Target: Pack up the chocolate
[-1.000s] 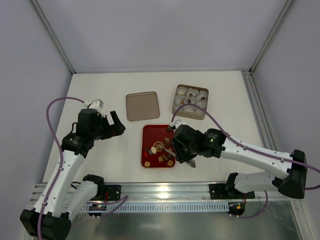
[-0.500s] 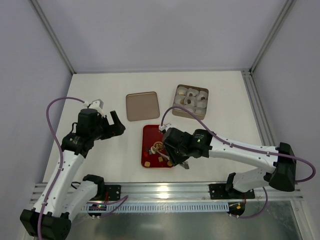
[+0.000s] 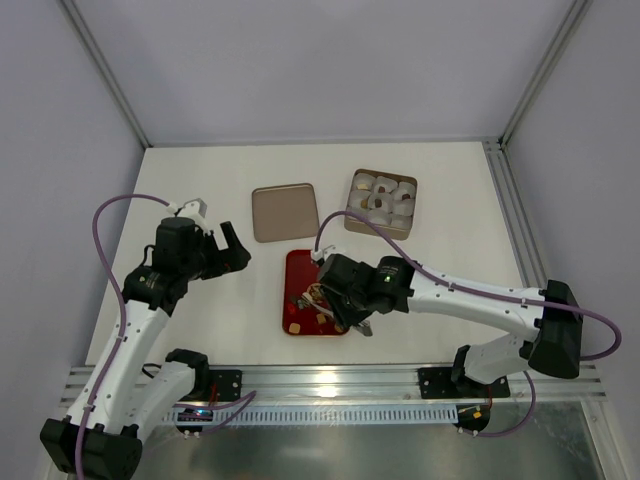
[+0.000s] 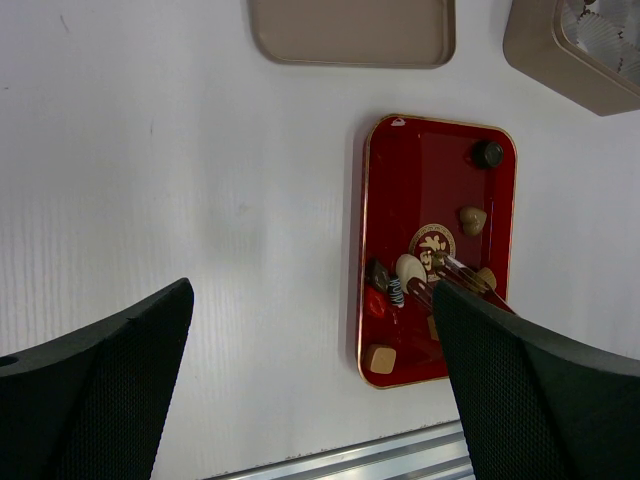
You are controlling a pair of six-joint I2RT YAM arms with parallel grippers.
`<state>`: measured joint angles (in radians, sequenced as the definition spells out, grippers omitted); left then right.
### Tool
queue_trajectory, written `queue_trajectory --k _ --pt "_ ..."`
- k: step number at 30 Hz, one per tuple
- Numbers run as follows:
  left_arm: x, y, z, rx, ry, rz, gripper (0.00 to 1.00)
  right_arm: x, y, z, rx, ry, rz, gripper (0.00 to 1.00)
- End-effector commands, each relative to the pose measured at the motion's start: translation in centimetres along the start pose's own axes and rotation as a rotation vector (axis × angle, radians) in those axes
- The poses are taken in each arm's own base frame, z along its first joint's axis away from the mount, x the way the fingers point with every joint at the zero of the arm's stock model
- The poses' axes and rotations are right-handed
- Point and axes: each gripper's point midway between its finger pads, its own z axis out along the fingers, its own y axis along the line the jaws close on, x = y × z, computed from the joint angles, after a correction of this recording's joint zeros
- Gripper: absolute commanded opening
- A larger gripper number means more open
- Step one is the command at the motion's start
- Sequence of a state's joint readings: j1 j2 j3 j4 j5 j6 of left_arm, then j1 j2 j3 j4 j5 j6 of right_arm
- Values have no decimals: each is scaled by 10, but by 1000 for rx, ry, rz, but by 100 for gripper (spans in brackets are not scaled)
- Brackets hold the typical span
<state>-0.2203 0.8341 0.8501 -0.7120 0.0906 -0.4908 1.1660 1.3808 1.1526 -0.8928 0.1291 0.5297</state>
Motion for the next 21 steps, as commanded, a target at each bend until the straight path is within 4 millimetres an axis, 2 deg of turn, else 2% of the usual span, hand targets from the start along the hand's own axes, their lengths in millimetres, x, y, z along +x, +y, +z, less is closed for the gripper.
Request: queue_trajectory --k 1,21 --pt "-3 -2 0 7 -15 -2 100 -15 5 -3 2 -50 -6 42" --pt "-4 -2 -1 8 -19 -1 100 -16 3 10 37 -34 -26 42"
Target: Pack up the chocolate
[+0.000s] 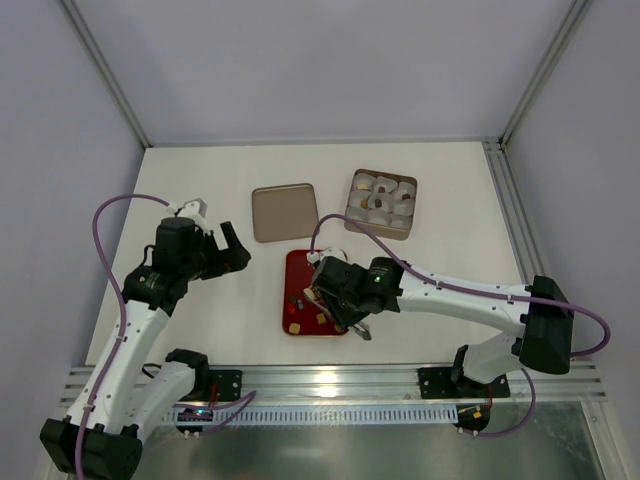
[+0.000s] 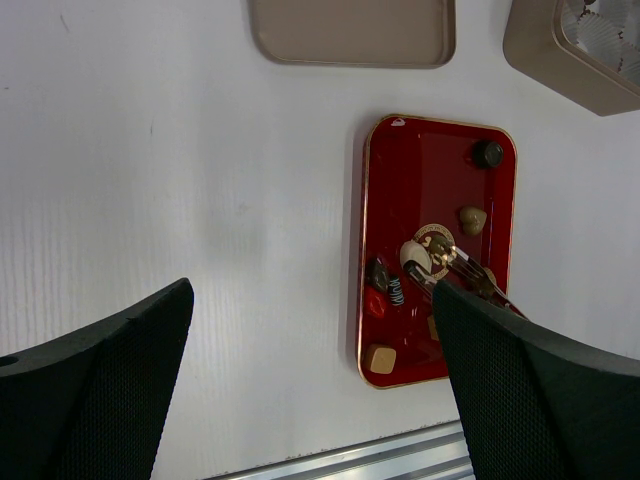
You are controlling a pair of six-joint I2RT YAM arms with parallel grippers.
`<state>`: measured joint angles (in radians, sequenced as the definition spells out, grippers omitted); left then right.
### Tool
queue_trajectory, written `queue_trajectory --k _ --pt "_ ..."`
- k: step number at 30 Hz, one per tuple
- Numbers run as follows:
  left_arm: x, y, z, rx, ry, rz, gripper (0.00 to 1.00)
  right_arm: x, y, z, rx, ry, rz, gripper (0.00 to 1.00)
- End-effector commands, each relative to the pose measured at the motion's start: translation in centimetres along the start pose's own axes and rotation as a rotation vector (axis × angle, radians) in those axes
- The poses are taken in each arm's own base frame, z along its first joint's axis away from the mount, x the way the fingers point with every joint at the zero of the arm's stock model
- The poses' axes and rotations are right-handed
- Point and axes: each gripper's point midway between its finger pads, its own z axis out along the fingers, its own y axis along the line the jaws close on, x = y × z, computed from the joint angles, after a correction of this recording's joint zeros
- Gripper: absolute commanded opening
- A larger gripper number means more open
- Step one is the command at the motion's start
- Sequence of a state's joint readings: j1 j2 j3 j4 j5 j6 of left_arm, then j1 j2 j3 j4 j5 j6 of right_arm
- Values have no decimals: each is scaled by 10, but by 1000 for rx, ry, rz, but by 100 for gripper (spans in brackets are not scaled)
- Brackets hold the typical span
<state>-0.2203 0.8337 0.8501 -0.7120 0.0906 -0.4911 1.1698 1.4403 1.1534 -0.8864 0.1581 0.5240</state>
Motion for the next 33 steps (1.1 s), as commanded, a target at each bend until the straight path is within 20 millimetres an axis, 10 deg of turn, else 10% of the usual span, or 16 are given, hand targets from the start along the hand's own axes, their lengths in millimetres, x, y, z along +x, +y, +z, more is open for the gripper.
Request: queue_trajectory --k 1,33 --pt "-4 -2 -1 6 -16 -1 100 -18 6 -6 -12 -62 -8 42" --pt "-4 -2 -1 9 -18 -3 100 -33 -15 -31 -33 -134 61 32"
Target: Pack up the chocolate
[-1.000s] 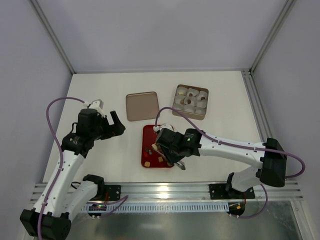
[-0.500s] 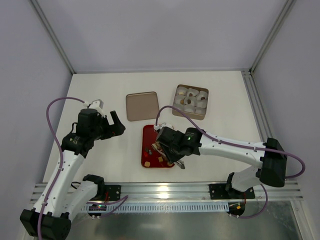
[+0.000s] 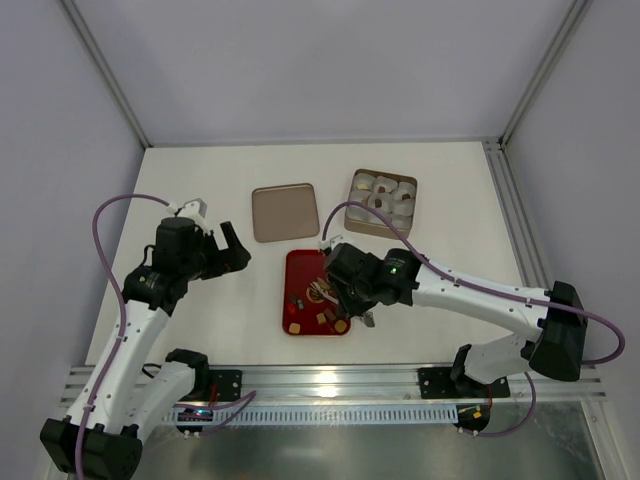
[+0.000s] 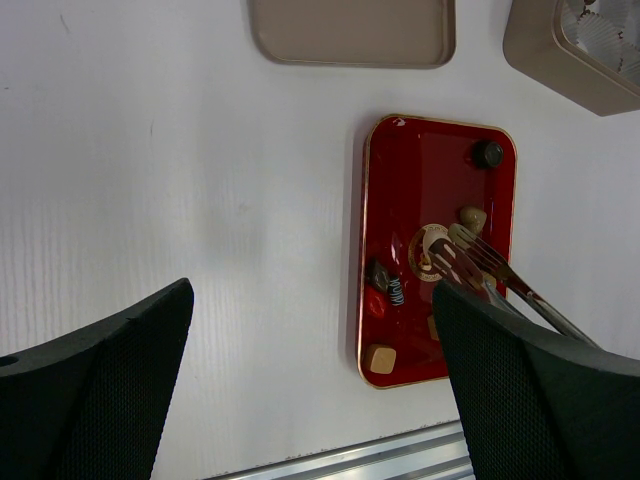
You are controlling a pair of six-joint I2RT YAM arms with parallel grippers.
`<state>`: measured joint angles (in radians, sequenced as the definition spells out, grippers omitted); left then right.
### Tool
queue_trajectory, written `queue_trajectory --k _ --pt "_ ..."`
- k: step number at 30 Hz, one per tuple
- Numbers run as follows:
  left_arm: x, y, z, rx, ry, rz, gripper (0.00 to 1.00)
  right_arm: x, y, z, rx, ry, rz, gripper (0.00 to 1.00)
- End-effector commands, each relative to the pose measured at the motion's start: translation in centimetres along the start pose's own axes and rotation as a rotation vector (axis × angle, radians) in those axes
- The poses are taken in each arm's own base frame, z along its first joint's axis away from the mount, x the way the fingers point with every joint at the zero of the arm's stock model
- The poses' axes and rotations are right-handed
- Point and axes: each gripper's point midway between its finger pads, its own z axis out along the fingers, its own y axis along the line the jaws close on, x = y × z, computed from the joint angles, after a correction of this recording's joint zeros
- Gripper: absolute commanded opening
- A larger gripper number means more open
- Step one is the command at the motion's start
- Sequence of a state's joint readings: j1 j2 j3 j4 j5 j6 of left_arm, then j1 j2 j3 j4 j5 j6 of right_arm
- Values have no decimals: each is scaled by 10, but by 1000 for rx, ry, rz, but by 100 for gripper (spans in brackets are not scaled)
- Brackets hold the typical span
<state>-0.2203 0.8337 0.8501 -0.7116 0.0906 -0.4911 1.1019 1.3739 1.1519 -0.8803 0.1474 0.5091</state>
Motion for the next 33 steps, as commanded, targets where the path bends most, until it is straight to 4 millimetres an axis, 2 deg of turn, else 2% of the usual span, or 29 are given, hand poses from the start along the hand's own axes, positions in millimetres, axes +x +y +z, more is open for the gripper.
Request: queue_trajectory --k 1,7,11,18,25,29,32,33 --pt "-4 -3 -1 10 -17 -3 100 -18 1 -17 -19 -76 9 32" --pt "-4 -3 -1 10 -17 -3 100 -25 -3 -21 -23 -95 26 32" --pt "-4 -3 -1 9 -16 -3 100 -38 -5 -27 -31 -122 41 32" --pt "-3 -4 -1 15 -13 -2 100 -61 -29 -36 -2 -174 89 32" --pt "-3 -4 0 19 -11 -1 100 -87 -77 -49 68 -246 172 32" --pt "-2 -5 0 22 -7 0 100 -101 -119 -54 141 -278 235 32" --pt "-2 -5 0 23 -8 0 100 -108 -141 -54 174 -294 274 32" --pt "-1 -5 0 25 -3 1 100 -109 -156 -54 199 -298 304 32"
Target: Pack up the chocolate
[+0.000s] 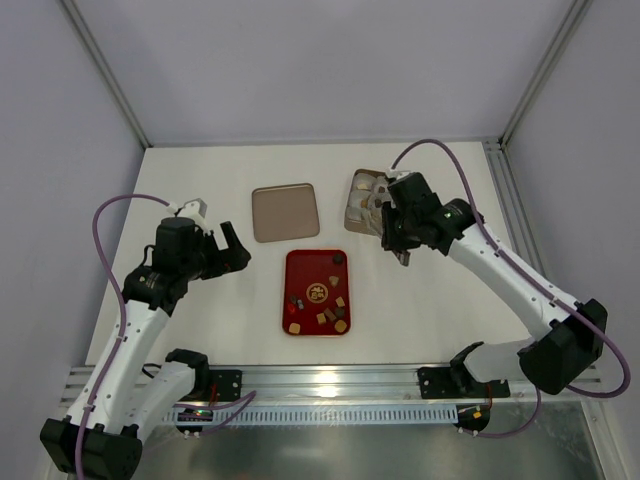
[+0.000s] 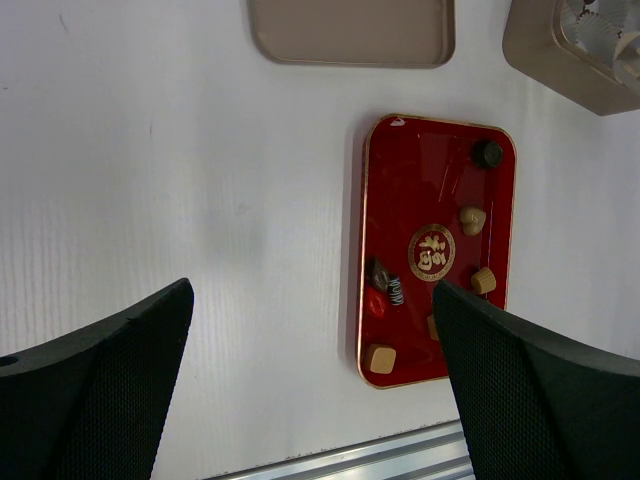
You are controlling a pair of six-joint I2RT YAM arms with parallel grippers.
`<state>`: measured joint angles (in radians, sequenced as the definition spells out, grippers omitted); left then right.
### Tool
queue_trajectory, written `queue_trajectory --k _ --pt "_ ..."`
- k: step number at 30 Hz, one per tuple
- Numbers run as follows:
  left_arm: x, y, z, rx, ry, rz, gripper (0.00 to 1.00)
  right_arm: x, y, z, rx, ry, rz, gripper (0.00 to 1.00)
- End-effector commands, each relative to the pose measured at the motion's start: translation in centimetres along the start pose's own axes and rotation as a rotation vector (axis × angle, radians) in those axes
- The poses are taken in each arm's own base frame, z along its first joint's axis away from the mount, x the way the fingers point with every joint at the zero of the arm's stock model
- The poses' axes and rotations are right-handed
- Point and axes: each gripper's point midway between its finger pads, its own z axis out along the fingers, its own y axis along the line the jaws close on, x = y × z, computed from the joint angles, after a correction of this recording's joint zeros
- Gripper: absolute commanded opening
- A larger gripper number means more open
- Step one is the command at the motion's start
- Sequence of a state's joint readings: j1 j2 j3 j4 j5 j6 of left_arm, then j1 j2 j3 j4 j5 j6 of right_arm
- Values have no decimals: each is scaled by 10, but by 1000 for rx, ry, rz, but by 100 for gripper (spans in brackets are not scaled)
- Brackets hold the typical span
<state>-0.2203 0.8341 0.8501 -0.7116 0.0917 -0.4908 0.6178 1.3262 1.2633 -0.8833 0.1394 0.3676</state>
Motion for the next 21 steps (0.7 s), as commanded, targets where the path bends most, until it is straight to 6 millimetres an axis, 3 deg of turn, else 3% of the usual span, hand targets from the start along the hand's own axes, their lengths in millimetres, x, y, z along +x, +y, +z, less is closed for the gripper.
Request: queue_trajectory --k 1,8,21 --pt "-2 -5 0 25 -5 0 100 -37 -20 -9 16 -109 32 32" --pt "-2 -5 0 27 -5 0 100 -55 -65 13 114 -121 122 32" --pt "-2 -6 1 28 -4 1 100 -59 -100 44 251 -104 169 32"
